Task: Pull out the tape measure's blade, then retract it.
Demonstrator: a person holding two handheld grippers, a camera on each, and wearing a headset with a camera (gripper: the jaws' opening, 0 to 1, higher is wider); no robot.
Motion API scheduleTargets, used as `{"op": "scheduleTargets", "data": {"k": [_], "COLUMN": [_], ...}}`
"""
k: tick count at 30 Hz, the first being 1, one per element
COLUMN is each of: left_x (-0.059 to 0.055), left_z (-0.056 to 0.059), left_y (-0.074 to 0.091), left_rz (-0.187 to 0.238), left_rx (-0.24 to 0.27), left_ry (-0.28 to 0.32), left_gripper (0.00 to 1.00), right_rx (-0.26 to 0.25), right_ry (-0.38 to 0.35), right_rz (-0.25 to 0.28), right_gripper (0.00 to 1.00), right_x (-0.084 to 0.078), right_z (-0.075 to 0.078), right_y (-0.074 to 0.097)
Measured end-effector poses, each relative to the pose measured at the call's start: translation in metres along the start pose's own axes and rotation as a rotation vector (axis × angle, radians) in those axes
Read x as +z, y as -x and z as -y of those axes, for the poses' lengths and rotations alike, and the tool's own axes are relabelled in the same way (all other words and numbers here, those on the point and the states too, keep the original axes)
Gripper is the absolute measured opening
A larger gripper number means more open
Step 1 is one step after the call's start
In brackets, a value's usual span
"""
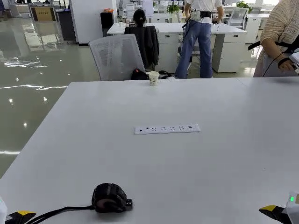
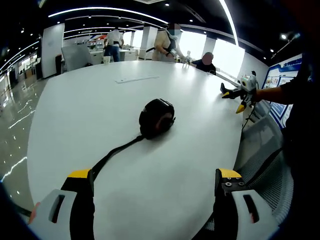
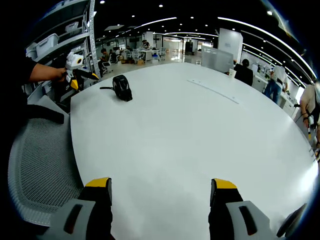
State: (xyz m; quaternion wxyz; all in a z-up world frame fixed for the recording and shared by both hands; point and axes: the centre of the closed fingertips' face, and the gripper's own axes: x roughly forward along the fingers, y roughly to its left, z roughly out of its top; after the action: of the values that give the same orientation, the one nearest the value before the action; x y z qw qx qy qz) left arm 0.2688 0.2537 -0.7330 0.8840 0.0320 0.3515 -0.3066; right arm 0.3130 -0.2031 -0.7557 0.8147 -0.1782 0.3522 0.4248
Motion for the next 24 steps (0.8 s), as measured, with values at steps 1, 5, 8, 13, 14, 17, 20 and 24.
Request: {"op": "scheduleTargets", "data": {"k": [1,5,8,13,14,17,20,24], "left_x": [-0.001,-0.004,-0.006,-0.006,-0.007,-0.003,0.0,0.003], "left_z": [-0.001,-0.004,-0.005,-0.011,-0.012,-0.014,-0.016,-0.02], "left_y": [0.002,0.006,0.007,0.01,0.011,0.015,0.02,0.027], "left_rz": [-0.004,-0.01,-0.022,-0.003,-0.002,0.031,0.051,0.065], "left_rx": [0.0,0.0,0.001,0.029,0.03,0.044,0.037,0.044], "left_ry": [0.0,-0.001,-0.005,-0.014,-0.009,-0.008,0.04,0.07], "left_gripper": [0.96,0.98,0.99,0.99,0.99,0.99,0.99,0.99], "right_rx": [0.0,0.009,0.016,0.012,0.011,0.016,0.02,0.011], "right_ry": [-0.001,-0.026,-0.047,-0.069,-0.07,-0.061,-0.064,-0.077], "right_rz": [0.0,0.002,0.005,0.021,0.021,0.026,0.032,0.036], "right_gripper": [0.82,0.88,0.94,0.99,0.99,0.99,0.99,0.99], "right_x": [-0.001,-0.008,-0.011,-0.011,-0.01,-0.007,-0.004,-0.003], "right_z": [0.001,0.002,0.002,0.005,0.005,0.001,-0.001,0.0], "right_y": [0.002,0.01,0.013,0.015,0.015,0.016,0.018,0.02]}}
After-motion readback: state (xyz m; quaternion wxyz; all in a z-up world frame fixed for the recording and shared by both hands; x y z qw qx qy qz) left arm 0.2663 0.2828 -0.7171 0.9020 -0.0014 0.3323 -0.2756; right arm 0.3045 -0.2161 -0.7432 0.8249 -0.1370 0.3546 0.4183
